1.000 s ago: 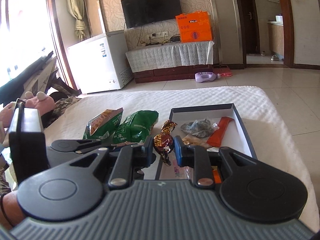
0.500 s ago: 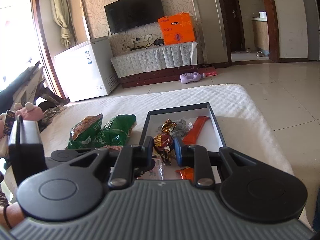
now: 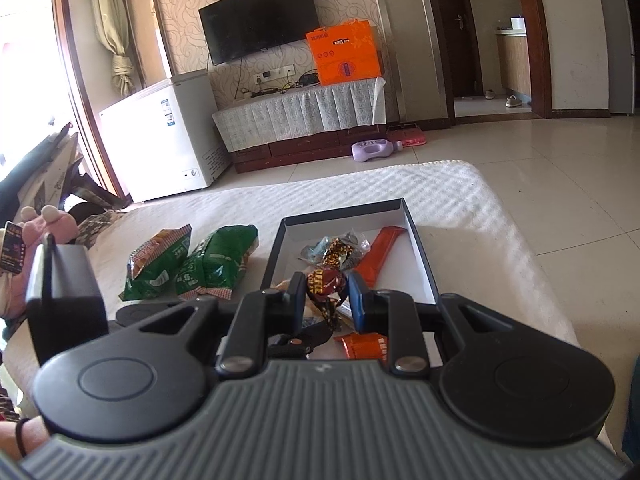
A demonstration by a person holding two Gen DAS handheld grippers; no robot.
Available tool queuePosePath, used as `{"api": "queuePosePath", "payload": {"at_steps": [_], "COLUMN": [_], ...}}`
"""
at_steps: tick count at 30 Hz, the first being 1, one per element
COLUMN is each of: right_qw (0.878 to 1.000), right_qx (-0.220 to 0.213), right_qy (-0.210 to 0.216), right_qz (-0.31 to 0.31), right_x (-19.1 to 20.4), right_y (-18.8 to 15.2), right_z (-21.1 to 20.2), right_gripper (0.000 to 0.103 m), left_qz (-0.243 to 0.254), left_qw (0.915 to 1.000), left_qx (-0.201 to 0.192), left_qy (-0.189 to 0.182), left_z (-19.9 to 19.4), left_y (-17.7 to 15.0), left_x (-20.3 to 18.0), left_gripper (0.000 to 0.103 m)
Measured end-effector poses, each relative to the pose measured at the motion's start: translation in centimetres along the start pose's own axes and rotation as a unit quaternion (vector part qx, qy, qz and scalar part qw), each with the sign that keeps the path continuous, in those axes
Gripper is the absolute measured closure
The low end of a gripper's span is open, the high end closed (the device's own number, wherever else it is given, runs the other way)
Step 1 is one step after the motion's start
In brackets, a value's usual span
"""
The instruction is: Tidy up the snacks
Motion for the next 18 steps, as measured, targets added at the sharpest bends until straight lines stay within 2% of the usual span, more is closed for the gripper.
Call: {"api": "queuePosePath", "payload": {"at_steps": [18], "right_qw": [1.000], "right_qx": [0.017], "right_qy": [0.001], "right_qz": [0.002], "right_x": [-0.5], "right_y": [-0.5], "right_z": [0.2], "right_gripper": [0.077], "left_qz": [0.002], "left_qw": [0.9999], "left_qx": [0.009], "left_qy": [-0.011], "left_z": [0.6], "left_y": [-0.8], "left_x": [-1.3], "left_gripper": [0.068]}}
Point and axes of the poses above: each gripper's, at about its wrist camera, not at the fingertips, and z roughly the way its jaws point, x to its left, y to its top, the point moved 3 cm from there along z, roughly the way its jaws point, and after that the axes turned 5 degrees about x, right-handed, at the moved point
